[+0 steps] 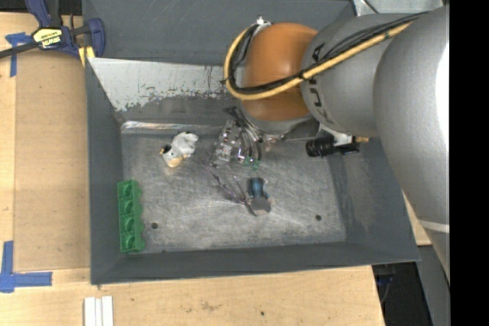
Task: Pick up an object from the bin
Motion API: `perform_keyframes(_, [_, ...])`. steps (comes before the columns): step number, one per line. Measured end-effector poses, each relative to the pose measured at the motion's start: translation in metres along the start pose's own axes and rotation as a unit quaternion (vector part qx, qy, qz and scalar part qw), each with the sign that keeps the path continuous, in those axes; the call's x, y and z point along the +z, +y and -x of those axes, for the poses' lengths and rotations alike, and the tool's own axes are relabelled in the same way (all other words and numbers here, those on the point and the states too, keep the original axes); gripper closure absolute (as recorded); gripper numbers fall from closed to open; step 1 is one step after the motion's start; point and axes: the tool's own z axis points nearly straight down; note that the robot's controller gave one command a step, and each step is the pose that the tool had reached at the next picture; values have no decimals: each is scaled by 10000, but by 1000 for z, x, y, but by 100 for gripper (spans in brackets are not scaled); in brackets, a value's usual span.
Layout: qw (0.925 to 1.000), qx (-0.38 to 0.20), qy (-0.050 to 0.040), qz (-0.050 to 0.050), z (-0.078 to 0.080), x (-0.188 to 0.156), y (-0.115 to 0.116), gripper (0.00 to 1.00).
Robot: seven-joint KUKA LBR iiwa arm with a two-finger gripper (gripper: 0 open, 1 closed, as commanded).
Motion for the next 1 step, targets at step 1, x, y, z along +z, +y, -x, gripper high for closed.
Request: perform_keyframes(1, [10000, 18, -1, -14, 10, 15, -3, 100])
